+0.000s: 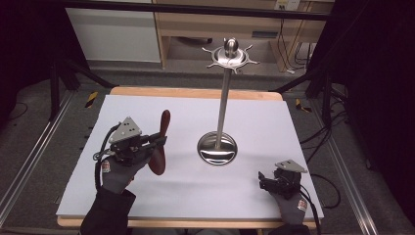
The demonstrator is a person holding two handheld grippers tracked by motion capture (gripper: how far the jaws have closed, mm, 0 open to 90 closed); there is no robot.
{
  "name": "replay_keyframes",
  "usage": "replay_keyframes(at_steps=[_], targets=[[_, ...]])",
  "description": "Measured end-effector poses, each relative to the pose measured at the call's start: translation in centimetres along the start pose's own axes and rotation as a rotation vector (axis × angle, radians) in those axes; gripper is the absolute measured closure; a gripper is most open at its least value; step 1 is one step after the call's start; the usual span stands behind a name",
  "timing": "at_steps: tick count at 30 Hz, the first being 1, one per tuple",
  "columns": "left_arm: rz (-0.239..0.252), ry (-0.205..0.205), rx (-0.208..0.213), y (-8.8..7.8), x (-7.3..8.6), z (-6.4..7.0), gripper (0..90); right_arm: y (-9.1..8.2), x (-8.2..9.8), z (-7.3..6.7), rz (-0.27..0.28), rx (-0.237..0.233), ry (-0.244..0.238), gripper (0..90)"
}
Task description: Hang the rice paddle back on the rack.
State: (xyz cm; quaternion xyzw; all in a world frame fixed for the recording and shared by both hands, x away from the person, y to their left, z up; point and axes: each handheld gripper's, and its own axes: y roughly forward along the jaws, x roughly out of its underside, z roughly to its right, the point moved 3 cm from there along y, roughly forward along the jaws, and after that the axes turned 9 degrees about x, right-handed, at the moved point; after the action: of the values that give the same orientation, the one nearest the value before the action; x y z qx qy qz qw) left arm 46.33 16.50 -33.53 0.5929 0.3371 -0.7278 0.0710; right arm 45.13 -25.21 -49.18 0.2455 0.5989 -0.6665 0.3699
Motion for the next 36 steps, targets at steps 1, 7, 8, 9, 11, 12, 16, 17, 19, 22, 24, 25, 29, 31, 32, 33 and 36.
replay_keyframes(at_steps=[1,7,8,9,11,12,16,17,19,22,24,25,29,31,32,33,36], targets=[[-0.002,0.005,-0.001,0.0,-0.1,0.1,77.9,0.0,0.0,0.0,0.0,0.0,0.0,12.6],[0.003,0.02,0.002,0.0,-0.9,0.4,77.9,0.0,0.0,0.0,-0.001,-0.001,0.001,12.6],[0.001,0.023,0.003,0.1,-1.0,0.5,77.9,0.0,0.0,0.0,0.0,-0.001,0.002,12.6],[0.002,0.023,0.005,0.1,-1.2,0.5,77.8,0.0,0.0,0.0,-0.001,-0.001,0.001,12.6],[0.002,0.025,0.005,0.1,-1.4,0.5,77.9,0.0,0.0,0.0,-0.001,0.0,0.002,12.6],[0.005,0.027,0.006,0.1,-1.5,0.6,77.9,0.0,0.0,0.0,-0.001,0.001,0.0,12.6],[0.011,0.035,0.01,0.1,-2.2,0.8,77.9,0.0,0.0,0.0,-0.003,0.001,0.002,12.5],[0.013,0.035,0.01,0.1,-2.4,0.8,77.9,0.0,0.0,0.0,-0.002,0.001,0.005,12.5],[0.02,0.038,0.013,0.2,-2.9,0.9,77.9,0.0,0.0,0.0,-0.002,0.0,0.004,12.6],[0.021,0.041,0.013,0.3,-3.2,0.9,77.9,0.0,0.0,0.0,-0.001,-0.001,0.006,12.5],[0.023,0.04,0.013,0.4,-3.5,1.0,77.9,0.0,0.0,0.0,-0.001,-0.003,0.007,12.5],[0.022,0.043,0.014,0.4,-3.6,1.0,77.9,0.0,0.0,0.1,-0.001,-0.002,0.005,12.5],[0.027,0.052,0.017,0.4,-4.4,1.2,77.9,0.0,0.0,0.1,-0.004,-0.003,0.007,12.5],[0.03,0.053,0.017,0.4,-4.5,1.3,77.9,0.0,0.0,0.1,-0.002,-0.005,0.007,12.5],[0.03,0.054,0.016,0.4,-4.7,1.3,77.9,0.0,0.0,0.1,-0.001,-0.006,0.01,12.5],[0.032,0.056,0.015,0.4,-4.9,1.4,77.9,0.0,0.0,0.1,-0.003,-0.005,0.014,12.4],[0.036,0.06,0.015,0.4,-5.4,1.5,77.9,0.0,0.0,0.1,-0.003,-0.005,0.013,12.4]])
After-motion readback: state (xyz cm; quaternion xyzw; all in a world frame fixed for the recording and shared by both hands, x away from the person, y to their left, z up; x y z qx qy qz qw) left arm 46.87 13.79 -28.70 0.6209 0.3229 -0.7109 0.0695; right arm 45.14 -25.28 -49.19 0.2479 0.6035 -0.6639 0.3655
